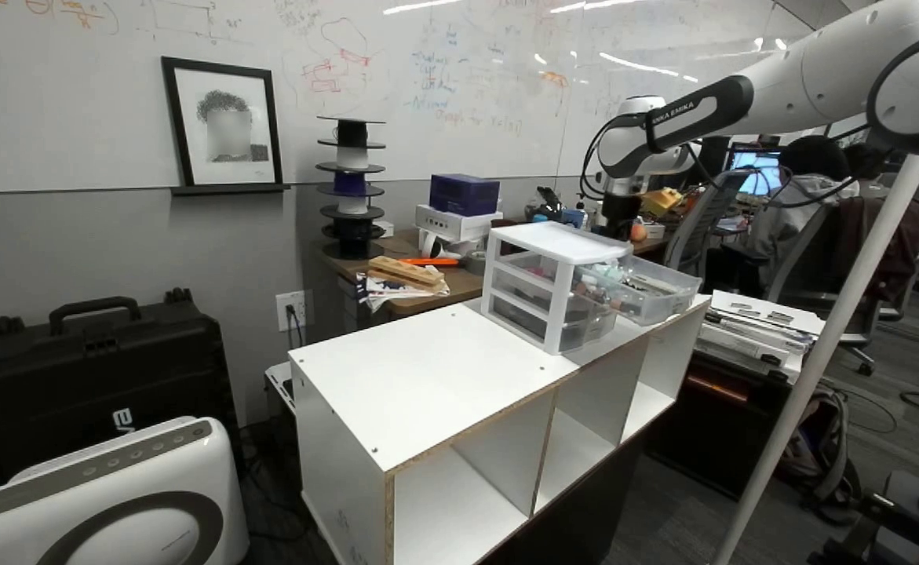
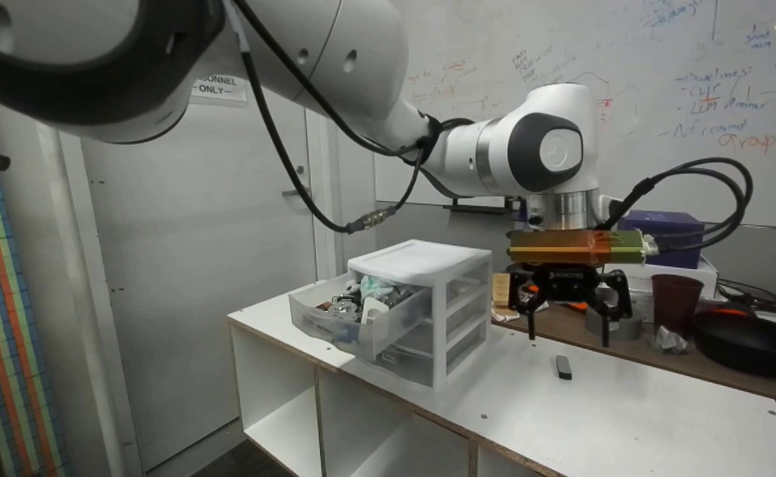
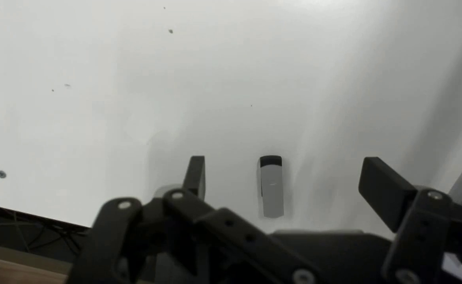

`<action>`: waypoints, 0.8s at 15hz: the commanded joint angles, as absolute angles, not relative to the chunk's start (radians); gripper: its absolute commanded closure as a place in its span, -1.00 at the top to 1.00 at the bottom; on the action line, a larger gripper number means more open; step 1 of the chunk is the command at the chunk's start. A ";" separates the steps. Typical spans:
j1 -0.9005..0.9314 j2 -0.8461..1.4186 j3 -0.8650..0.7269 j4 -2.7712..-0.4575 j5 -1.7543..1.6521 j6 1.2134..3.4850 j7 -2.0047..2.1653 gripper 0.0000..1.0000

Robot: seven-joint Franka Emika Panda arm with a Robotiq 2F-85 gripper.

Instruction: Put the white object in the drawer and close the drawer

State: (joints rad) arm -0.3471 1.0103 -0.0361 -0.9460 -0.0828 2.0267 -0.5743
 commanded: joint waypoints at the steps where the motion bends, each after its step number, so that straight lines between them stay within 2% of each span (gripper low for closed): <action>1: -0.353 1.095 -0.015 -0.811 -0.057 2.037 -0.581 1.00; 12: -0.356 1.234 -0.009 -0.637 -0.044 1.997 -0.539 1.00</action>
